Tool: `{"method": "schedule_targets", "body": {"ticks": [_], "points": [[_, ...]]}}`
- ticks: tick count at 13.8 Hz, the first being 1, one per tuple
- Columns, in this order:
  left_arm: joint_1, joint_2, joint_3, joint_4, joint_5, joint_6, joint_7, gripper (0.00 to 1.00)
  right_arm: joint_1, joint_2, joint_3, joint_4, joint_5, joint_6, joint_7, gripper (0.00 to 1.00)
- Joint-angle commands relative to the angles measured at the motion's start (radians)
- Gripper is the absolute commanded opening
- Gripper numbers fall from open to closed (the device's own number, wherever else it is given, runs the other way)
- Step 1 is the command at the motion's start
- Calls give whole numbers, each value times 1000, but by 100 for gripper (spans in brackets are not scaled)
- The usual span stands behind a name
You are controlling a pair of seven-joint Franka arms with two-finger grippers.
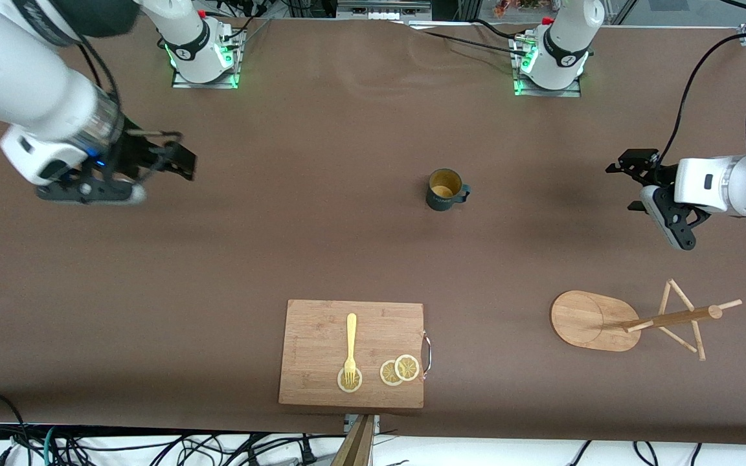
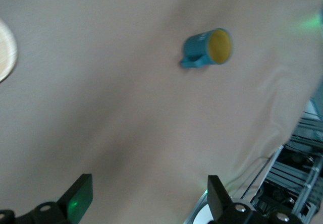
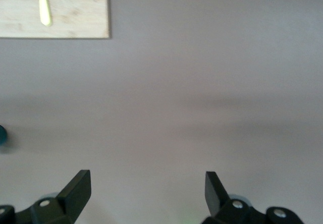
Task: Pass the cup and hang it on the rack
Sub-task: 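Release the mug and withdraw the right gripper while the left gripper approaches, then move the open left gripper to the mug's handle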
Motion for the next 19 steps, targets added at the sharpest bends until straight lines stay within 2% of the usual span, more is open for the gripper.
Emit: {"method": "schedule_targets", "body": {"ticks": [1,3,4,6,8,9,11,14,16,19], "points": [[61,-18,-7,-128,-131,15,255,100,2,-153,-40,-177,9,34,-68,100],[101,-25,-7,-261,-258,40,415,100,1,-152,-65,-175,4,34,-112,100],[118,-25,-7,-318,-318,64,506,100,-19,-153,-57,-182,2,34,-123,100],[118,-18,-10,-403,-429,123,725,100,-71,-152,-19,-183,-1,35,-137,100],[109,-16,-14,-479,-542,149,904,100,-181,-147,92,-183,-22,40,-157,100],[103,-13,-17,-509,-585,160,987,100,-201,-149,119,-188,-34,40,-157,100],[90,36,-33,-579,-682,201,1180,100,-199,-147,124,-180,-68,47,-160,100],[69,207,-84,-586,-886,299,1537,100,-199,-135,121,-177,-99,47,-162,100],[35,272,-89,-579,-944,337,1639,100,-202,-127,116,-172,-103,47,-162,100],[9,318,-87,-553,-1023,354,1740,100,-205,-112,116,-130,-131,38,-162,100]]}}
